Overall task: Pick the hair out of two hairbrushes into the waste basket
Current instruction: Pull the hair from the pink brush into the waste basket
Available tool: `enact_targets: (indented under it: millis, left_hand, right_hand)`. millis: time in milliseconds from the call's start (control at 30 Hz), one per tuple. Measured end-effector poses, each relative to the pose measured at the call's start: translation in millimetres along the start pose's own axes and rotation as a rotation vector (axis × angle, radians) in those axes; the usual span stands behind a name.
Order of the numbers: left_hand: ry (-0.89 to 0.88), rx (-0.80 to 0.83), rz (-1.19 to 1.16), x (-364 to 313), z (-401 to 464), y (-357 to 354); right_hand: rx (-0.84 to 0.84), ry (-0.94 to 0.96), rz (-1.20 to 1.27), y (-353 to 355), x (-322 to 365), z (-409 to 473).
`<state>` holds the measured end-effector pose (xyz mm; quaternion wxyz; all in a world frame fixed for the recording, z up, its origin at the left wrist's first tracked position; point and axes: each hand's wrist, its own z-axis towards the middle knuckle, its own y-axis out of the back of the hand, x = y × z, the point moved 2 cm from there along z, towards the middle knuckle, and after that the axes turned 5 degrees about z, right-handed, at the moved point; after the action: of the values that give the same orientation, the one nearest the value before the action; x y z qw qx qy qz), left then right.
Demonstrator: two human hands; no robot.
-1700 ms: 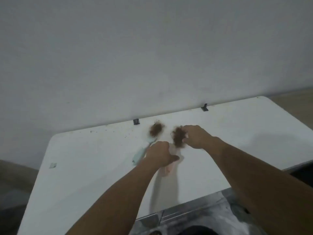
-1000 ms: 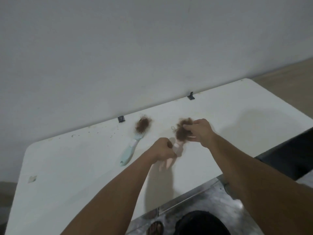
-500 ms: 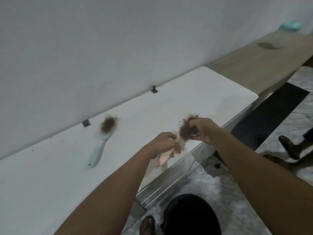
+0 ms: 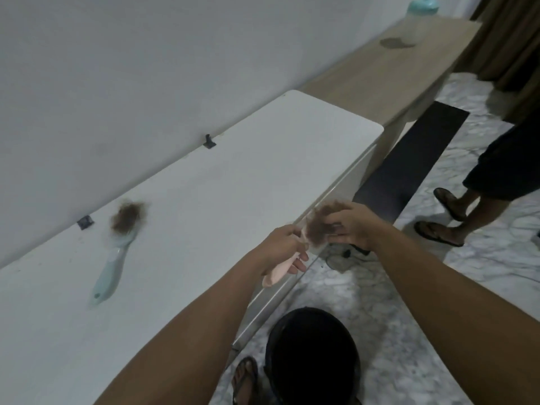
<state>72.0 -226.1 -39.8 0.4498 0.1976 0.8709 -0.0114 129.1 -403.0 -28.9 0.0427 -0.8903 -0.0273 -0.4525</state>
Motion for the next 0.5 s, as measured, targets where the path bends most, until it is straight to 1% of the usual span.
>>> enact_targets:
  millis: [133,233,367,500]
  left_hand:
    - [0.033,0.037,0.008,5.4,8.5,-23.3]
    - [0.035,0.065,0.009,22.6,24.2,-39.6]
    - [0.068,0.009,0.033,56.9,49.1,-58.2]
    - [0.139,-0.012,0.07,110.2,78.5,-79.0]
  right_hand:
    - [-0.029,-0.007,0.032,21.2,-23.7,1.3]
    - [-0.052,-0.017,0.01,31.4,-45.6,3.3]
    - [-0.07,-0.045,-0.017,39.6,-84.2,18.0]
    - [-0.076,-0.138,0.064,45.5,-145.7,46.6]
